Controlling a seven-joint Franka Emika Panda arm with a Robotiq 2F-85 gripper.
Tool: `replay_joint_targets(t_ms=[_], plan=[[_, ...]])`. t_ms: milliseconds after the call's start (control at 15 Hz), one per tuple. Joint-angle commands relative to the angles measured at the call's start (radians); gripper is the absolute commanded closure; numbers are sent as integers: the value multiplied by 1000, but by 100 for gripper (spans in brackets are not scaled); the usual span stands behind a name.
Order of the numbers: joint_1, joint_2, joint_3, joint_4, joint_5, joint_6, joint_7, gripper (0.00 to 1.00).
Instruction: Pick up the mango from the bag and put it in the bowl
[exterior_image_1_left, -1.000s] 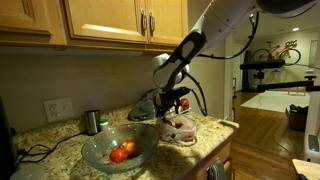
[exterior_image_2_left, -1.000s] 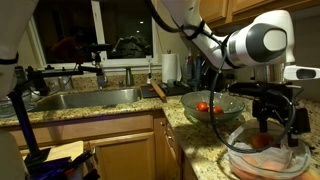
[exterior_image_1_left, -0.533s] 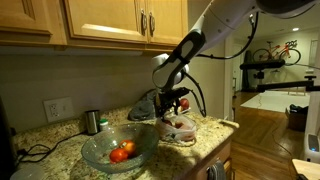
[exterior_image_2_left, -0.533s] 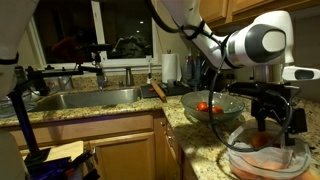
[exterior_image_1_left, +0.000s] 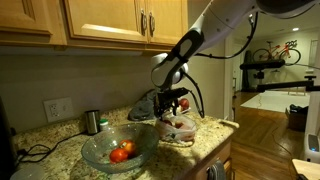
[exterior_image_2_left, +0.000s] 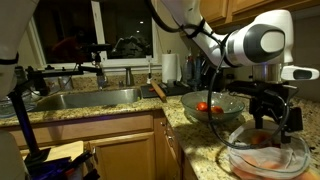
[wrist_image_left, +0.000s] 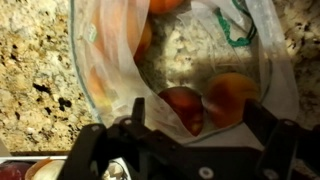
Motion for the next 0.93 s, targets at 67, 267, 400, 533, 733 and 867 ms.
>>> replay_joint_targets(t_ms=[67,267,400,533,733,867], plan=[[-8,16,-1,34,9,-46,-14,0],[-16,26,6,40,20,-37,-25,0],[-21,39,11,51,25,-25,-36,0],[-25,51,15,62,34,-12,-49,0],[-26,70,17,82,42,-6,-58,0],[-25,78,17,91,43,-7,-63,0]])
